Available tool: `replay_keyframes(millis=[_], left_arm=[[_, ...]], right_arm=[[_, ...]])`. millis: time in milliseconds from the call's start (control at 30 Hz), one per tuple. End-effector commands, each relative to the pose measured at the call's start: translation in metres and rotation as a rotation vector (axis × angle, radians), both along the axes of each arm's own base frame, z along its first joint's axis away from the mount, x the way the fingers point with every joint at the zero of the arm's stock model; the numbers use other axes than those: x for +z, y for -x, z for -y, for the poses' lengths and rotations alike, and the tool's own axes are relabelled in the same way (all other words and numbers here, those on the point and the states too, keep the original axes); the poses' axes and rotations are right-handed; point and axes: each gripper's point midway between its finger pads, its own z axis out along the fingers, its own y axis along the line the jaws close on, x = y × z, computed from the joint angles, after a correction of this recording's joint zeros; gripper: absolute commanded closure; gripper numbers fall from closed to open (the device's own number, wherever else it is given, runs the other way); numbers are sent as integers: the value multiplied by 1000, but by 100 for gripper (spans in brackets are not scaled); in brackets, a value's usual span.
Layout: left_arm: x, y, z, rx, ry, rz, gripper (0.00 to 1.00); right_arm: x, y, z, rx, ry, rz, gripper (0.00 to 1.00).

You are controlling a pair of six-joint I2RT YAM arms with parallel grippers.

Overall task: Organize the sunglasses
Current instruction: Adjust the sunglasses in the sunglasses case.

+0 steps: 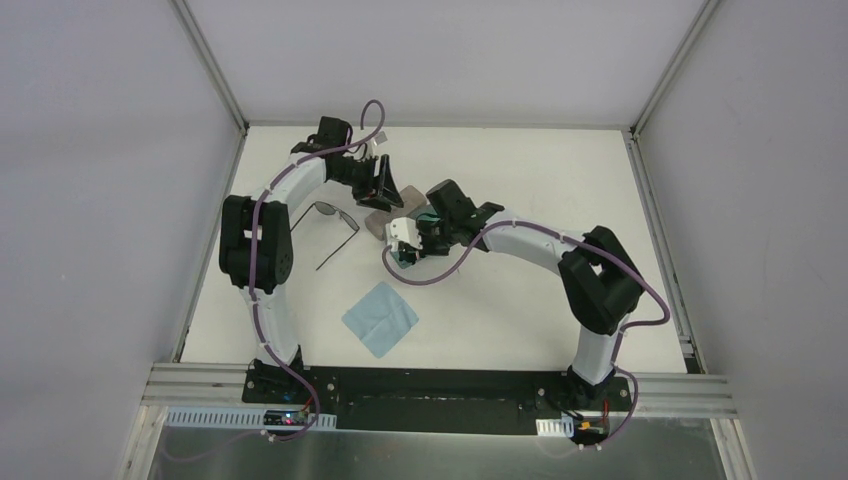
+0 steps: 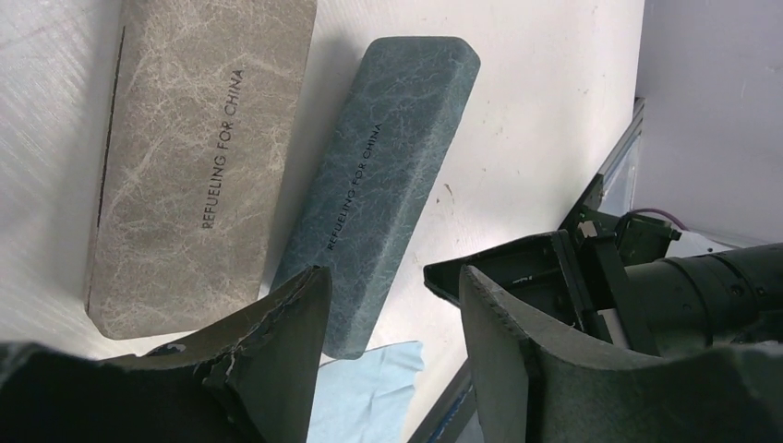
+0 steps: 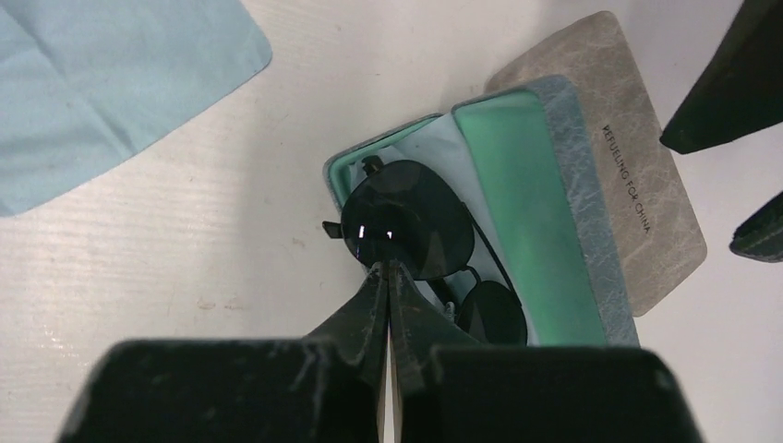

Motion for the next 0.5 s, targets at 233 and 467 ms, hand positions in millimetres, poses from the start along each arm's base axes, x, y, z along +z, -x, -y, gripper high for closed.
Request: replay_keyframes(millis=[233, 467], left_arm=[[18, -1, 6, -10, 38, 55, 48], [18, 0, 8, -20, 42, 60, 48]], right_arm=[[-11, 8, 1, 125, 97, 59, 100], [-18, 8, 3, 126, 118, 61, 100]])
